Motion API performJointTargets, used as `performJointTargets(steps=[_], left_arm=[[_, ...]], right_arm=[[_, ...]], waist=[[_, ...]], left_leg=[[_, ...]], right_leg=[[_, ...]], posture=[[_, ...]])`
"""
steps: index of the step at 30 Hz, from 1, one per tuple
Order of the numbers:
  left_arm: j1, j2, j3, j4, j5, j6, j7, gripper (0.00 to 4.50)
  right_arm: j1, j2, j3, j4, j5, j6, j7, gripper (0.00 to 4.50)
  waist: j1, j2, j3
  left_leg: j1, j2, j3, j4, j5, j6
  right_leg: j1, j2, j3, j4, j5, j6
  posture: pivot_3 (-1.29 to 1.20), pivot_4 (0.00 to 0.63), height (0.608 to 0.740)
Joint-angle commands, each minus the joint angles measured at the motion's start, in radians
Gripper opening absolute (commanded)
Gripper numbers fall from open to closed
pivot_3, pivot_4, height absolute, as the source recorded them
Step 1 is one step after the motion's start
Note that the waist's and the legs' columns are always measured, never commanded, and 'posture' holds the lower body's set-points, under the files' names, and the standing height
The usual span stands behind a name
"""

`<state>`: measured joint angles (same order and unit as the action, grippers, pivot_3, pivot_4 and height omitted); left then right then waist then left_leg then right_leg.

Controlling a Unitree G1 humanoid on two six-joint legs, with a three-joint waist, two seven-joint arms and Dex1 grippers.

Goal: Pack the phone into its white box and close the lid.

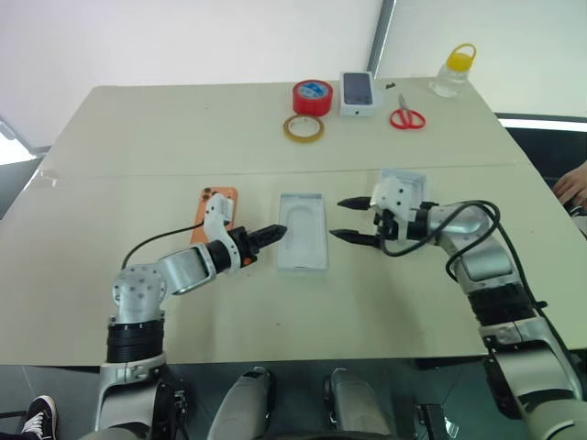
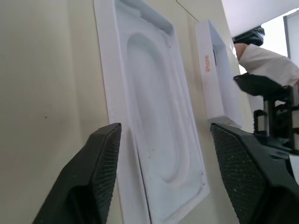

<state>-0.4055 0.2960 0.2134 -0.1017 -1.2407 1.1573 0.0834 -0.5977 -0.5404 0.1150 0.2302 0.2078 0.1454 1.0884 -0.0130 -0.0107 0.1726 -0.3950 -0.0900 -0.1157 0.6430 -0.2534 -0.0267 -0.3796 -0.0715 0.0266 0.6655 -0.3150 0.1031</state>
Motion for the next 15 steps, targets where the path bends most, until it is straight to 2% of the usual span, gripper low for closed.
performJointTargets(steps=[1,4,5,9,11,15], left_arm=[[-0.004,0.041,0.000,-0.091,0.064,-0.062,-0.073,3.28],[0.020,0.090,-0.004,-0.157,0.156,-0.153,-0.162,3.35],[0.028,0.106,-0.003,-0.170,0.186,-0.182,-0.188,3.35],[0.148,0.304,-0.050,-0.227,0.397,-0.351,-0.425,3.35],[0.200,0.338,-0.045,-0.231,0.437,-0.419,-0.504,3.35],[0.256,0.337,0.008,-0.239,0.469,-0.533,-0.604,3.35]], right_arm=[[-0.039,0.044,-0.019,-0.042,0.048,0.044,-0.024,3.29],[-0.025,0.066,0.015,-0.057,0.026,0.030,-0.013,2.38],[-0.020,0.070,0.027,-0.058,0.012,0.020,-0.016,1.95],[0.018,0.092,0.138,-0.066,-0.091,-0.038,-0.034,0.02],[0.018,0.107,0.171,-0.058,-0.134,-0.064,-0.056,0.02],[-0.013,0.118,0.217,-0.001,-0.215,-0.107,-0.089,0.02]], waist=[[0.001,0.000,0.000],[0.001,0.000,0.000],[0.001,0.000,0.000],[-0.007,0.001,0.000],[-0.004,0.001,0.000],[0.003,0.001,0.000]], left_leg=[[0.000,0.000,0.000,0.000,0.000,0.000],[-0.003,0.000,0.000,0.000,0.000,0.000],[-0.006,0.000,0.000,0.000,0.000,0.000],[-0.012,0.000,0.001,-0.001,0.001,-0.001],[-0.012,0.000,0.002,-0.004,0.001,-0.002],[-0.013,0.000,0.001,-0.004,0.002,-0.003]], right_leg=[[0.000,0.000,0.000,0.000,0.000,0.000],[-0.003,0.000,0.000,0.000,0.000,0.000],[-0.006,0.000,0.000,0.000,0.000,0.000],[-0.014,0.000,0.001,0.000,0.001,-0.001],[-0.016,0.000,0.002,0.000,0.000,-0.001],[-0.017,0.000,0.001,0.000,0.001,-0.002]], posture=[[0.00,0.150,0.740],[0.00,0.150,0.740],[0.00,0.150,0.740],[0.00,0.150,0.740],[0.00,0.150,0.740],[0.00,0.150,0.740]])
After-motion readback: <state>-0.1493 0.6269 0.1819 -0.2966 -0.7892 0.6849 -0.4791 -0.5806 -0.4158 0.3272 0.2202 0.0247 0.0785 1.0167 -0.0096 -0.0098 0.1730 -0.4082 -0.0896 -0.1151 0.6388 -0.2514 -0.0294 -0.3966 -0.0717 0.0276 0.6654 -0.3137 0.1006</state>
